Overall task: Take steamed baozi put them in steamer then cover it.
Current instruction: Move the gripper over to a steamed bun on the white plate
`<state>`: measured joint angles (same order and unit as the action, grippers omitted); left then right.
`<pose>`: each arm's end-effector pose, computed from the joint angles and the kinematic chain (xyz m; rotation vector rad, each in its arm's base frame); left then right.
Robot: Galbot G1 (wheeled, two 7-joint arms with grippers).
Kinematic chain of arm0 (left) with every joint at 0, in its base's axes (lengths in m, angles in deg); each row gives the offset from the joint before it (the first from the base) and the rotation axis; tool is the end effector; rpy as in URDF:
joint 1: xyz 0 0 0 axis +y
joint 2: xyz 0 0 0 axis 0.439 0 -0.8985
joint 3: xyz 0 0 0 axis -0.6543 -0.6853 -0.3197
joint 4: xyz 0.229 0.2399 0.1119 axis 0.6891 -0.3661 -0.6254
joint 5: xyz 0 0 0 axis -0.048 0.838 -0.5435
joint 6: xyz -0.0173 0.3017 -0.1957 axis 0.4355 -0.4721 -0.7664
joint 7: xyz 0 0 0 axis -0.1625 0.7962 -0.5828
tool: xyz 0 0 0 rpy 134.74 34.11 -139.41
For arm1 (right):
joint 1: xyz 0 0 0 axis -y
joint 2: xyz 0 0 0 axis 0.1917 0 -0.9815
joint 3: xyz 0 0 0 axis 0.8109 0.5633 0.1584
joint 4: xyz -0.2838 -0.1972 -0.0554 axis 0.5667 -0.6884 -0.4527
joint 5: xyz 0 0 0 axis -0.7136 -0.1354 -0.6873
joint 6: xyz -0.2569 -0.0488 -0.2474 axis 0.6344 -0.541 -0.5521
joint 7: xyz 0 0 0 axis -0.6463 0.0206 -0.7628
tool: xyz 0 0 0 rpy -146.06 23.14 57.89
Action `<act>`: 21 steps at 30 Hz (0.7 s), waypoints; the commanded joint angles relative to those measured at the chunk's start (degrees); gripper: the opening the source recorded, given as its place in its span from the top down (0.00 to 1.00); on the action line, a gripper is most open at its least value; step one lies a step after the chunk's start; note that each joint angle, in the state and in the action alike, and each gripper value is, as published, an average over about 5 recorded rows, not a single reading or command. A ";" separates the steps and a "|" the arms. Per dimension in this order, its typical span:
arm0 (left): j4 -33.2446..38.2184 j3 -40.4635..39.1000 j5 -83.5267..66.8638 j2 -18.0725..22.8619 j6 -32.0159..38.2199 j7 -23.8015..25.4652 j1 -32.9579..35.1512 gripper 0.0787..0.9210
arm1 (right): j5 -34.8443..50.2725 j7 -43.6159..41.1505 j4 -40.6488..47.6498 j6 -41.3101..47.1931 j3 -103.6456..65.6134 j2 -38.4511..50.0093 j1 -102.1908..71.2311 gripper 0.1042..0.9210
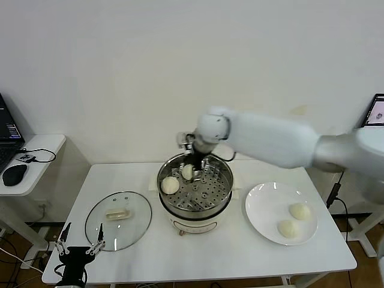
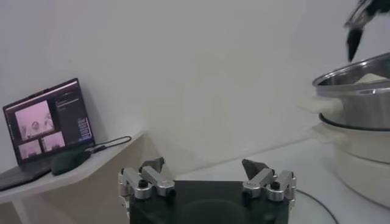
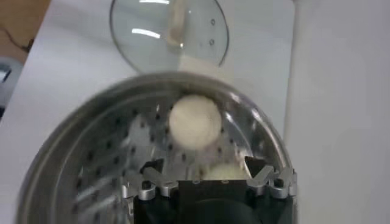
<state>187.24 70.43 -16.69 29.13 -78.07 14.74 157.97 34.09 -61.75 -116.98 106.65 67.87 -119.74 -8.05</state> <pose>0.1259 0.0993 -0.3235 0.2372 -2.9938 -0.5085 0.5419 0.1195 -0.0412 1.4945 -1.4398 1.5170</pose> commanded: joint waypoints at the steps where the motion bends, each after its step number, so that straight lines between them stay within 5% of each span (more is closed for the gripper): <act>1: 0.39 -0.35 0.37 -0.03 -0.12 0.02 0.35 0.12 | -8.37 -9.60 -15.85 -8.53 2.97 25.69 7.20 0.12; 9: -0.10 -1.66 1.85 0.50 -0.13 -0.08 0.57 0.12 | -20.29 -12.38 -19.77 -15.52 1.44 41.48 -1.59 0.12; 21: -0.47 -1.80 3.03 1.34 -0.09 -0.29 1.42 0.12 | -31.18 -8.18 -13.77 -18.23 -18.43 42.71 -30.87 0.12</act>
<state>186.78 68.72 -14.06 30.30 -78.16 14.48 159.21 12.29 -70.22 -131.47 92.08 61.15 -83.86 -20.57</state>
